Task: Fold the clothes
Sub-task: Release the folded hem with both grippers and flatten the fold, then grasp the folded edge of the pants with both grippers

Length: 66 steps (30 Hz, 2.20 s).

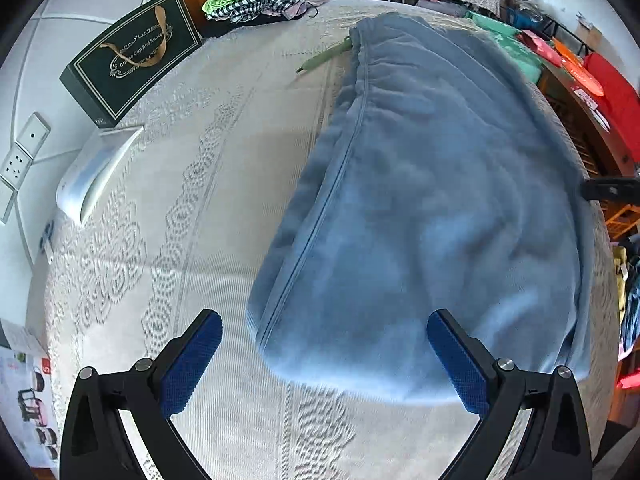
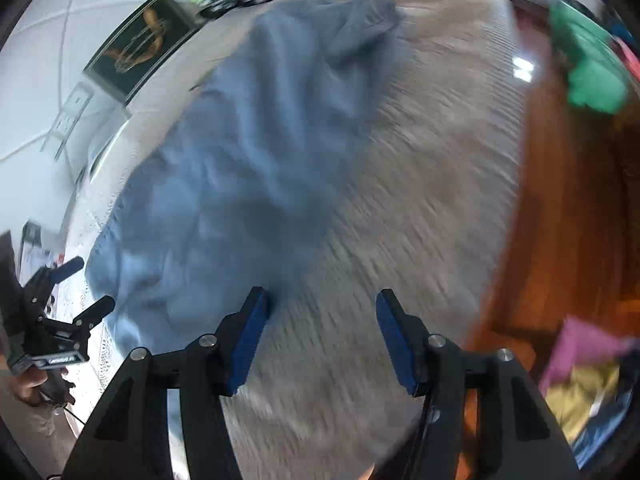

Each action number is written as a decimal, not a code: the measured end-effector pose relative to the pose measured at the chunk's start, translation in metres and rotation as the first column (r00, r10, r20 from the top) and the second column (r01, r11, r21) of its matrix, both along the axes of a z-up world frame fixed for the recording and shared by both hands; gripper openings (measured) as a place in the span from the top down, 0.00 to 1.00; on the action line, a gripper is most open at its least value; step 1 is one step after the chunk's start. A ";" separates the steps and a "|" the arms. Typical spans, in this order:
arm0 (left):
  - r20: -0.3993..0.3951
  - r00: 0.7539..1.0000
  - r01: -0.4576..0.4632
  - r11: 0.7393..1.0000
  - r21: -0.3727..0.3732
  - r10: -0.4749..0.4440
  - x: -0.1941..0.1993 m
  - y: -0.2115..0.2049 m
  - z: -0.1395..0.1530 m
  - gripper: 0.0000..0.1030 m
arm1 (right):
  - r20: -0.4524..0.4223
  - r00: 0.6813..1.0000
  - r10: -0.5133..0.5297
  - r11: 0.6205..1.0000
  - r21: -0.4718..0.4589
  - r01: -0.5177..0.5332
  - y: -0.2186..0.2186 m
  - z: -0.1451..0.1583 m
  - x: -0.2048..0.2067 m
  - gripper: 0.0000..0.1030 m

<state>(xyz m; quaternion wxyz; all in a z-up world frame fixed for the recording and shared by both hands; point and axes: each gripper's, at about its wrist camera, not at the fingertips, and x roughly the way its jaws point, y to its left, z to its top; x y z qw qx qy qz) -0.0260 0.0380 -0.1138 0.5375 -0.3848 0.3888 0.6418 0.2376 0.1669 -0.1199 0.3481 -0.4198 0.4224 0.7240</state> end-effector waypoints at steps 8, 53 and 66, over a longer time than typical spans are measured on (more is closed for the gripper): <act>0.049 0.997 0.057 0.995 0.087 -0.061 -0.018 -0.019 -0.001 0.00 | -0.116 0.993 -0.021 0.996 0.084 0.031 -0.081 0.019 -0.015 0.44; 0.082 0.967 0.225 0.960 0.165 -0.241 -0.021 -0.021 -0.033 0.00 | 0.136 0.981 -0.137 0.939 0.334 0.085 -0.182 -0.027 -0.119 0.41; 0.120 0.978 0.150 0.976 0.157 -0.170 -0.004 -0.015 -0.013 0.78 | 0.054 0.996 -0.072 0.954 0.294 0.053 -0.167 -0.008 -0.104 0.86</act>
